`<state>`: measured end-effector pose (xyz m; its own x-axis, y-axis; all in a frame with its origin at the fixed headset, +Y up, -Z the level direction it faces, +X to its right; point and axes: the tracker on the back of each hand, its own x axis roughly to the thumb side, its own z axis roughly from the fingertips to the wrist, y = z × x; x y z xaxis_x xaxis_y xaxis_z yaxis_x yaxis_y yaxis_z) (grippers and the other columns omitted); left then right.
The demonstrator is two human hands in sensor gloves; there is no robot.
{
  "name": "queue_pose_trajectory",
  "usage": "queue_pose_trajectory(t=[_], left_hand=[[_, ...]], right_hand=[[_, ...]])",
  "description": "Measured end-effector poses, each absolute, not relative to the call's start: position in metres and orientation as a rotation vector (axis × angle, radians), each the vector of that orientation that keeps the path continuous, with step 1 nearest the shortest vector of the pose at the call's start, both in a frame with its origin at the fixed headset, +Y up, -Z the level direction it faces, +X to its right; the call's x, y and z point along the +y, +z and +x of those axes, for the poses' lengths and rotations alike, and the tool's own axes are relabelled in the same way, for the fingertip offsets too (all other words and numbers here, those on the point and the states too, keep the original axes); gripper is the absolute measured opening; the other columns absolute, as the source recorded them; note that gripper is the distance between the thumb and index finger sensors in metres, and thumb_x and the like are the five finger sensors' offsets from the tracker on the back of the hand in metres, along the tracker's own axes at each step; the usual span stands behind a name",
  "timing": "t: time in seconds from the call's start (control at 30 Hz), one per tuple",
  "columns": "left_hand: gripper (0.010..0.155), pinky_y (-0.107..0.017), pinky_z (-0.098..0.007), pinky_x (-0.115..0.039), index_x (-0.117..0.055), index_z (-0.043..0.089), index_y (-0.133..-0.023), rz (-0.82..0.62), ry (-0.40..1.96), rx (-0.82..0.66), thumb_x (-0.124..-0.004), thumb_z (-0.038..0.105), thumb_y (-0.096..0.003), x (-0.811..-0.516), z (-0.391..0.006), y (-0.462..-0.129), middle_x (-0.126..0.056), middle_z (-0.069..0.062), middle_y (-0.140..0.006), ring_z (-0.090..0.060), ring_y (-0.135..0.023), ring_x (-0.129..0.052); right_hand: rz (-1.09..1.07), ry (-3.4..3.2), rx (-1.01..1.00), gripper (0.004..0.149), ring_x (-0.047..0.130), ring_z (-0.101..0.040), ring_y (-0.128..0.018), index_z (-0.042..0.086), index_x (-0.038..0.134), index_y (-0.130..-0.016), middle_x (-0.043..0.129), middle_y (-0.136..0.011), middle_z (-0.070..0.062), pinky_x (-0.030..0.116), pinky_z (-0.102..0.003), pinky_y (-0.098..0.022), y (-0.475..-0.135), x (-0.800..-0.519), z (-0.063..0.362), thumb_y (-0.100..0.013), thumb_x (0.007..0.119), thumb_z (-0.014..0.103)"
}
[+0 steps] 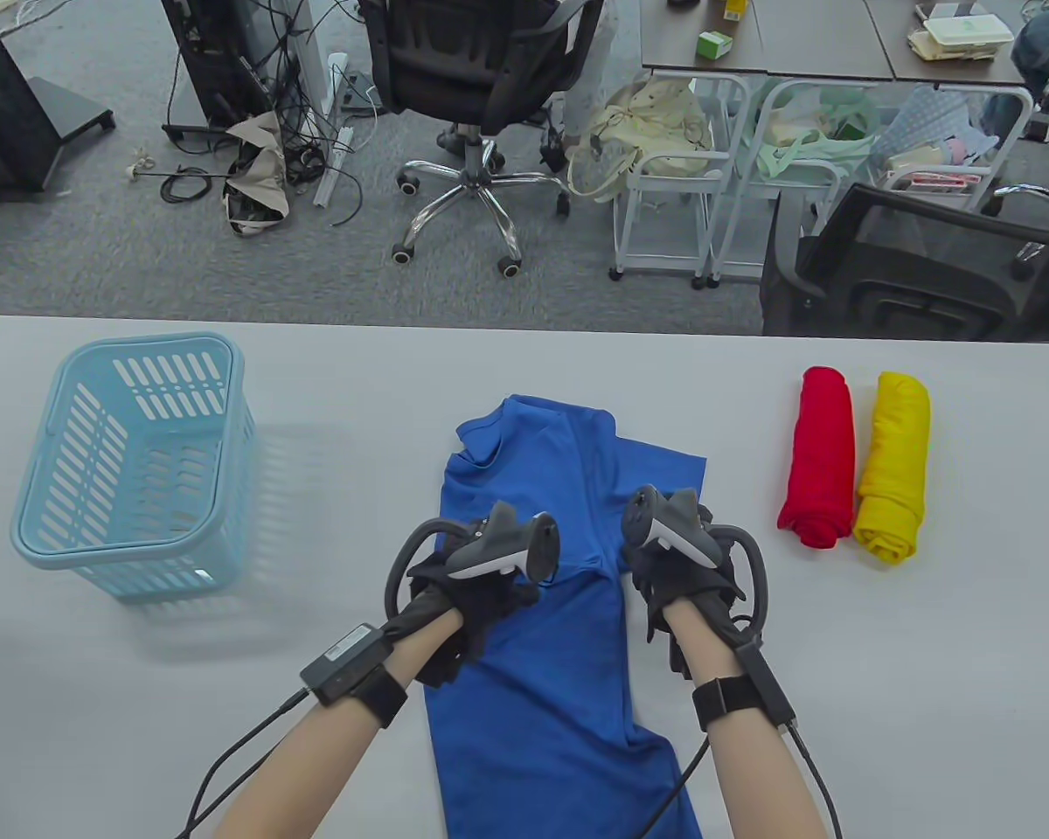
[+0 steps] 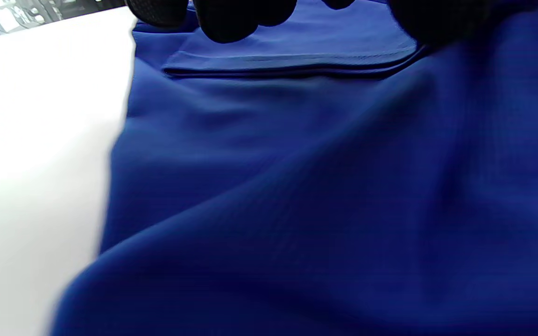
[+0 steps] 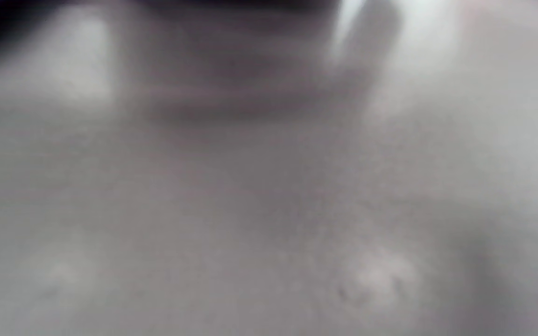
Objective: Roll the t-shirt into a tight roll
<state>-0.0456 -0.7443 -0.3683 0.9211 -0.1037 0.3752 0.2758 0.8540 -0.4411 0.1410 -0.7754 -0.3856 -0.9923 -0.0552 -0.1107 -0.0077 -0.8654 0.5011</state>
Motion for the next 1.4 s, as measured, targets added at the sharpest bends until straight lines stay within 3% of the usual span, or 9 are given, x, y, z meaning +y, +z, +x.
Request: queue_pose_trajectory(t=[0.1,0.2,0.4,0.5,0.77,0.87,1.0,1.23,1.4], left_hand=[[0.068,-0.085,-0.055,-0.045,-0.025,0.045,-0.109,-0.531,-0.195,-0.363,-0.057,0.060,-0.0511,-0.758,-0.020,-0.378,-0.021,-0.005,-0.125,-0.031,-0.116,-0.038],[0.041,-0.085,-0.053,-0.048,-0.053,0.045,-0.095,-0.340,-0.232,-0.335,-0.056,0.051,-0.0548,-0.757,-0.024,-0.385,-0.046,0.009,-0.119,-0.020,-0.114,-0.054],[0.040,-0.081,-0.055,-0.057,-0.069,0.043,-0.088,-0.036,-0.800,-0.056,-0.067,0.047,-0.0479,-0.703,-0.120,-0.411,-0.064,0.007,-0.116,-0.024,-0.110,-0.068],[0.054,-0.081,-0.055,-0.056,-0.055,0.040,-0.104,0.110,-0.721,0.078,-0.066,0.037,-0.0517,-0.667,-0.151,-0.392,-0.052,0.000,-0.122,-0.029,-0.112,-0.062],[0.074,-0.079,-0.056,-0.060,-0.045,0.029,-0.114,-0.356,-0.113,-0.202,-0.046,0.063,-0.0477,-0.723,-0.141,-0.324,-0.060,-0.007,-0.122,-0.033,-0.108,-0.071],[0.088,-0.081,-0.065,-0.038,0.003,0.026,-0.110,-0.520,-0.027,-0.234,-0.037,0.070,-0.0440,-0.767,-0.141,-0.315,-0.013,-0.014,-0.125,-0.046,-0.115,-0.023],[0.090,-0.082,-0.061,-0.034,0.005,0.026,-0.107,-0.511,-0.226,-0.227,-0.033,0.072,-0.0388,-0.782,-0.157,-0.324,-0.005,-0.009,-0.122,-0.041,-0.114,-0.017],[0.084,-0.082,-0.061,-0.042,-0.014,0.030,-0.111,-0.493,-0.374,0.063,-0.058,0.060,-0.0465,-0.755,-0.230,-0.352,-0.023,-0.008,-0.124,-0.039,-0.115,-0.029],[0.075,-0.082,-0.059,-0.045,-0.021,0.031,-0.113,-0.352,-0.412,-0.012,-0.054,0.057,-0.0510,-0.743,-0.203,-0.336,-0.026,-0.008,-0.125,-0.038,-0.116,-0.037]], right_hand=[[0.190,-2.995,-0.818,0.068,0.019,-0.040,-0.111,0.022,0.016,-0.113,0.014,-0.117,-0.009,0.032,-0.061,-0.075,-0.387,-0.774,0.141,-0.060,0.046,0.053],[0.213,-2.998,-0.824,0.069,0.019,-0.040,-0.111,0.022,0.016,-0.113,0.014,-0.117,-0.009,0.033,-0.061,-0.075,-0.388,-0.774,0.149,-0.060,0.046,0.054],[0.391,-3.010,-0.825,0.068,0.019,-0.043,-0.110,0.019,0.015,-0.113,0.013,-0.116,-0.013,0.035,-0.058,-0.076,-0.394,-0.775,0.181,-0.061,0.044,0.051],[0.421,-3.017,-0.882,0.067,0.016,-0.045,-0.108,0.017,0.011,-0.113,0.009,-0.116,-0.014,0.034,-0.057,-0.076,-0.398,-0.776,0.185,-0.062,0.043,0.046],[0.057,-3.139,-0.687,0.068,0.014,-0.046,-0.109,0.016,0.014,-0.115,0.011,-0.117,-0.017,0.032,-0.057,-0.075,-0.358,-0.746,0.150,-0.062,0.044,0.045],[-0.410,-3.150,-0.905,0.072,0.016,-0.045,-0.111,0.019,0.018,-0.117,0.015,-0.120,-0.015,0.034,-0.058,-0.076,-0.322,-0.761,0.130,-0.061,0.049,0.053],[-0.221,-2.952,-0.846,0.078,0.003,-0.042,-0.108,0.021,0.006,-0.113,0.002,-0.115,-0.012,0.027,-0.057,-0.076,-0.322,-0.782,0.139,-0.058,0.046,0.059],[0.084,-3.102,-0.955,0.077,-0.002,-0.040,-0.106,0.020,0.004,-0.111,-0.002,-0.113,-0.011,0.020,-0.057,-0.076,-0.365,-0.783,0.179,-0.059,0.046,0.057],[0.072,-3.076,-0.899,0.073,0.004,-0.043,-0.106,0.018,0.010,-0.113,0.004,-0.115,-0.013,0.024,-0.057,-0.076,-0.365,-0.774,0.163,-0.061,0.049,0.051]])
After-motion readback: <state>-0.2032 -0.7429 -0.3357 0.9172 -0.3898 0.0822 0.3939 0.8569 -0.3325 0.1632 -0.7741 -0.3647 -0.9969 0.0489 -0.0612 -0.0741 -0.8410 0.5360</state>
